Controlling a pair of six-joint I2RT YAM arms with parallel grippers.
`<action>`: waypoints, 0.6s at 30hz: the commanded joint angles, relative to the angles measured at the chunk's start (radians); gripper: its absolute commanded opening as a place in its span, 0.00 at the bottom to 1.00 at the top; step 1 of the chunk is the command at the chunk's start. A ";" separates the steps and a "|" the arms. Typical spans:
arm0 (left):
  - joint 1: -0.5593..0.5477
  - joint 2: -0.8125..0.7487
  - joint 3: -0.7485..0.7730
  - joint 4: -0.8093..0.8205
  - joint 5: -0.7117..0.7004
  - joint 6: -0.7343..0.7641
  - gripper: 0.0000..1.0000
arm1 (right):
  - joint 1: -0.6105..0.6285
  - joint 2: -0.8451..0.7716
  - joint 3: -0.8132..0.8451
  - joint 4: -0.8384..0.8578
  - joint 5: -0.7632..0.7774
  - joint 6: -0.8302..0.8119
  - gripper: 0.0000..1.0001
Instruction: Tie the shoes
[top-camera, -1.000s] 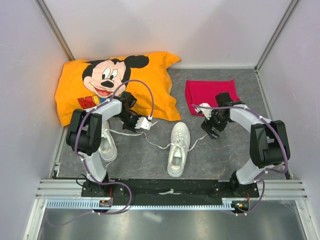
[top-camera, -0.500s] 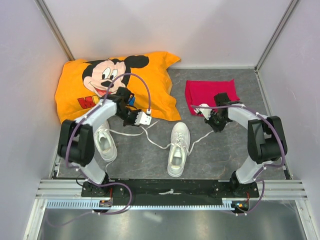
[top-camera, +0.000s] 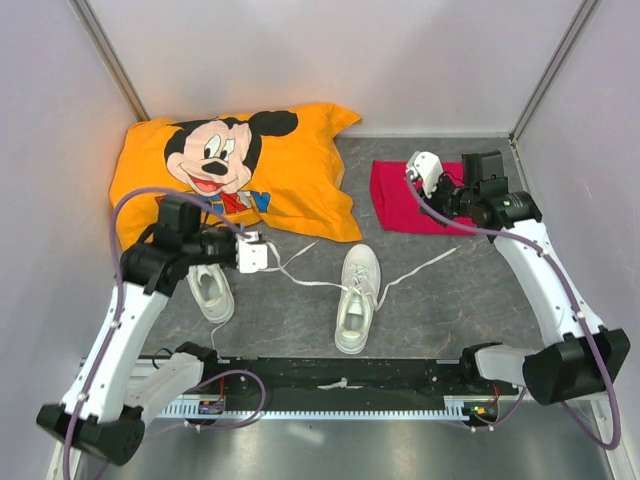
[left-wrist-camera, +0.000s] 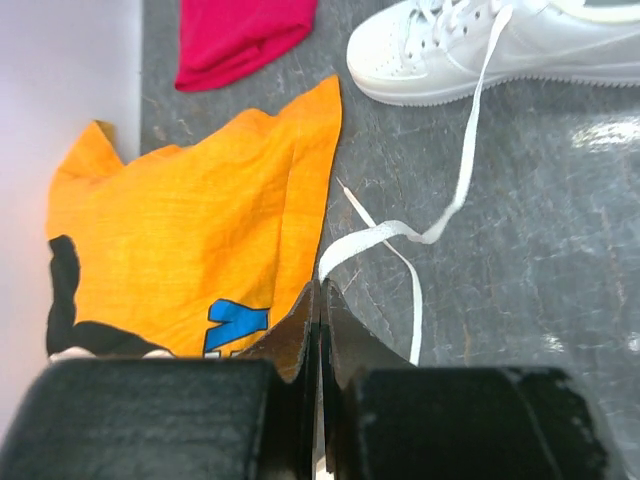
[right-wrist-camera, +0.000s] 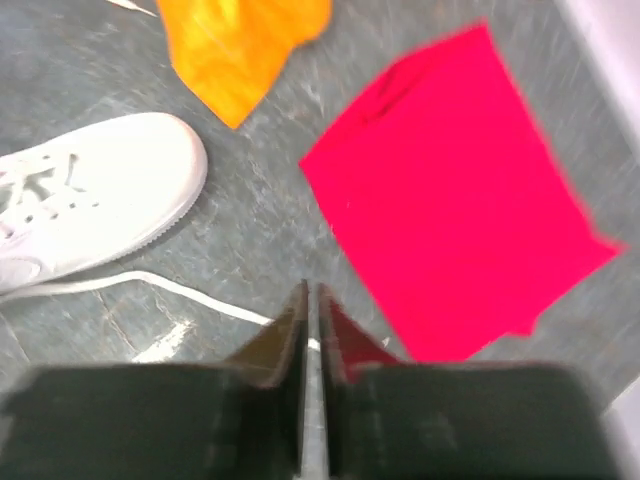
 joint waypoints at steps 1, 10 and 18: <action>-0.004 -0.144 -0.051 -0.020 0.016 -0.106 0.01 | 0.028 -0.008 0.013 -0.132 -0.033 -0.106 0.35; -0.005 -0.126 -0.043 -0.081 0.038 -0.096 0.01 | 0.030 0.197 -0.063 -0.181 0.107 -0.359 0.98; -0.005 -0.084 -0.051 -0.086 0.038 -0.090 0.02 | 0.028 0.341 -0.108 -0.078 0.171 -0.381 0.84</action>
